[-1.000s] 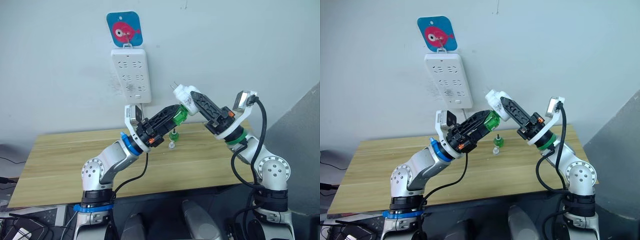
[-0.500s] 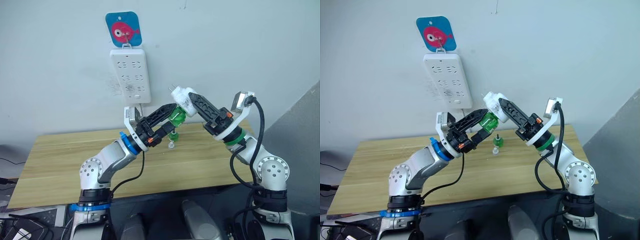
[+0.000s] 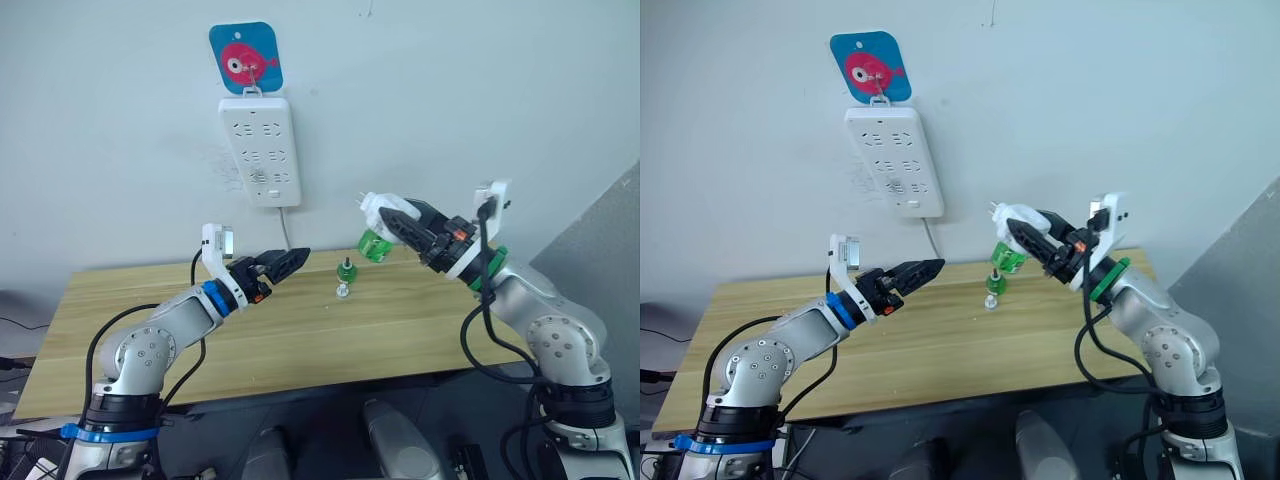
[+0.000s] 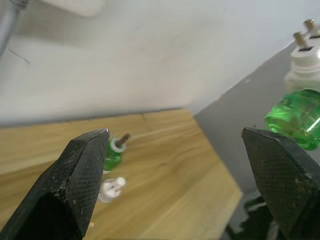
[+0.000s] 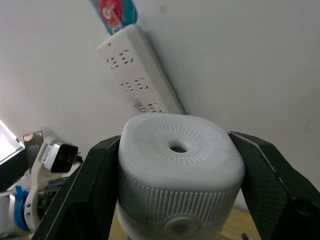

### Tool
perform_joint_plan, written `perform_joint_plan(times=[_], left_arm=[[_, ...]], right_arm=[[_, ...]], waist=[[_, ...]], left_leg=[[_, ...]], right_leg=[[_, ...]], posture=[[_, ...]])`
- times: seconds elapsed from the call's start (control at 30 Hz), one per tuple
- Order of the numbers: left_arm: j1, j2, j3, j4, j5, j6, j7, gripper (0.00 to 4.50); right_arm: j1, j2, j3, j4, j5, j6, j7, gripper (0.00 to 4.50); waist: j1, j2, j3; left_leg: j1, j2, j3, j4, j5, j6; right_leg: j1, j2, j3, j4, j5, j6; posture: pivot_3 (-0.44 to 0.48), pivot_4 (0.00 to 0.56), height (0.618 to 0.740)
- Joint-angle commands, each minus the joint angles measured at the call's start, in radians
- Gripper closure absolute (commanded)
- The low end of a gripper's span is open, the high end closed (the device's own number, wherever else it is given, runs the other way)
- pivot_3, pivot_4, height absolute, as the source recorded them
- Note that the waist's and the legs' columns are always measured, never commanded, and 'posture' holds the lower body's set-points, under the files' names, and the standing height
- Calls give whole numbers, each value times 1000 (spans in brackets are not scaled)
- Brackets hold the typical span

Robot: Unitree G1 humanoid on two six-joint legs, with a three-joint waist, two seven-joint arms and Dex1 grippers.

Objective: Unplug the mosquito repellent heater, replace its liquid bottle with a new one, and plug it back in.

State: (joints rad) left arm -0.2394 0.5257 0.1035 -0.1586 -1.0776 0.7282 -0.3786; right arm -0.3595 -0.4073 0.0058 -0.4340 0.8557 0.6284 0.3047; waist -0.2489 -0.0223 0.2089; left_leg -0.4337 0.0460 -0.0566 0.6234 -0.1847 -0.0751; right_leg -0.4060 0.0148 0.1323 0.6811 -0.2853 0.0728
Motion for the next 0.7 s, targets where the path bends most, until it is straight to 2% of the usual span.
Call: perform_joint_plan(times=[0.03,0.1,0.27,0.5,0.6,0.7], left_arm=[[20,4,-10,-48,70,-24,-71,0],[30,29,-47,-60,190,-97,-131,0],[-3,24,-18,35,370,-251,-160,0],[-88,17,42,167,470,-348,-182,0],[-140,44,59,234,509,-398,-231,0],[-219,85,65,282,497,-372,-322,0]], right_arm=[[29,-25,87,-10,-261,-158,21,1475],[39,-27,118,8,-370,-232,24,1475],[36,-43,157,9,-508,-322,89,1476],[23,-36,164,9,-595,-361,132,1476],[13,-25,160,-1,-599,-345,140,1476],[-11,-7,151,-8,-591,-309,139,1476]], waist=[[0,0,0],[0,0,0],[0,0,0],[0,0,0],[0,0,0],[-1,0,0]], left_leg=[[0,0,0,0,0,0],[0,0,0,-1,0,0],[0,0,0,0,0,0],[0,0,0,1,0,0],[0,0,-1,1,0,0],[0,0,-2,1,0,0]], right_leg=[[0,0,0,0,0,0],[-1,0,-1,0,0,0],[0,0,0,0,0,0],[0,0,0,1,0,0],[0,0,-1,1,0,0],[0,0,-2,2,0,0]], posture=[[-254,155,740],[-253,153,740],[-253,149,740],[-252,151,740],[-251,151,740],[-245,153,740]])
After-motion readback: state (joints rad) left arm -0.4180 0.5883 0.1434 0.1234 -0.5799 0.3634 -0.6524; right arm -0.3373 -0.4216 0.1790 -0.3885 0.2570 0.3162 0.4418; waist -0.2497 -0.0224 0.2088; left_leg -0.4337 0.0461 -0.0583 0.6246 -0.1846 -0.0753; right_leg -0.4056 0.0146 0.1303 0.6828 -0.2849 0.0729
